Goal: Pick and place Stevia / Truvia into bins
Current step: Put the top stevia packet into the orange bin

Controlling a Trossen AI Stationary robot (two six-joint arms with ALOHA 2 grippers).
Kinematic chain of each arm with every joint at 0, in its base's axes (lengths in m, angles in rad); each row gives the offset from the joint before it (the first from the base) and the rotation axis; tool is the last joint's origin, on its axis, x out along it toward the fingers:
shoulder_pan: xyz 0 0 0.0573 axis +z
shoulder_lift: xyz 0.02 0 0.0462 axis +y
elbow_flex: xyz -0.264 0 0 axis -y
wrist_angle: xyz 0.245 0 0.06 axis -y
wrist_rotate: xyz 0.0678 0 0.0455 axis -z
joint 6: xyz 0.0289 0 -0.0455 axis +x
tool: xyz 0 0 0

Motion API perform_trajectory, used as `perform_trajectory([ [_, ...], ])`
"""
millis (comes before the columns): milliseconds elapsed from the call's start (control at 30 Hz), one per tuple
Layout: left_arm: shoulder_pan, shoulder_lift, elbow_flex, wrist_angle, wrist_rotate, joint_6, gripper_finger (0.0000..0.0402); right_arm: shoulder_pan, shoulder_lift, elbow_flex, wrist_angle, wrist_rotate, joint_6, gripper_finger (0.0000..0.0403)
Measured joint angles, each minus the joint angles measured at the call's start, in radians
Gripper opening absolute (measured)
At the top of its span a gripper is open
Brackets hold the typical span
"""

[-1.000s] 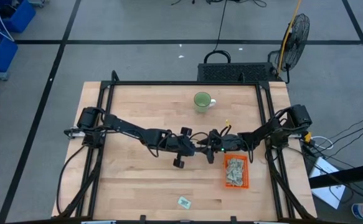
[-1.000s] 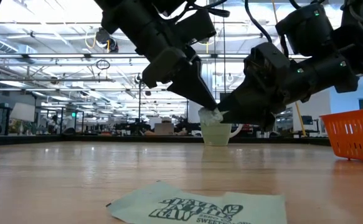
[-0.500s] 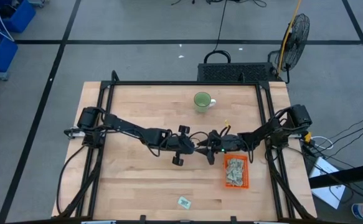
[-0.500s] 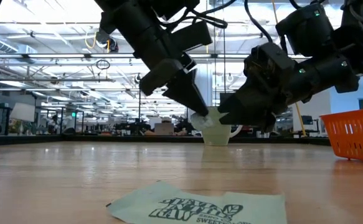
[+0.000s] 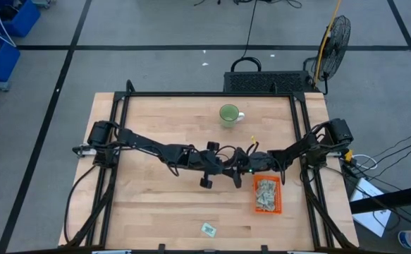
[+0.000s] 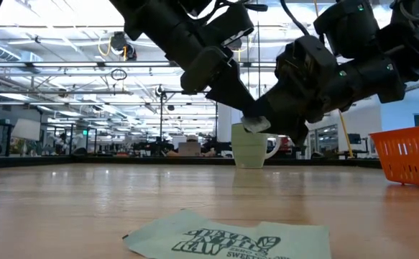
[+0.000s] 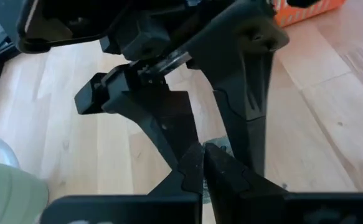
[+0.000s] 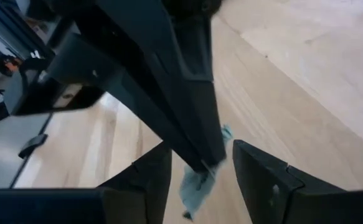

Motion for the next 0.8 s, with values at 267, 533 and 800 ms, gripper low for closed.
perform_trajectory([
  [267,-0.002,0.0,0.0,-0.005,-0.022,-0.001,0.0011,0.0,0.0,0.0,-0.032,-0.001,0.005,0.0107],
  [533,-0.002,0.0,0.0,-0.004,-0.025,-0.002,0.0011,0.0,0.0,0.0,-0.031,-0.003,0.004,0.0054],
  [800,-0.002,0.0,0.0,-0.005,-0.026,-0.001,0.001,0.0,0.0,0.0,-0.031,-0.003,0.0,0.0015],
])
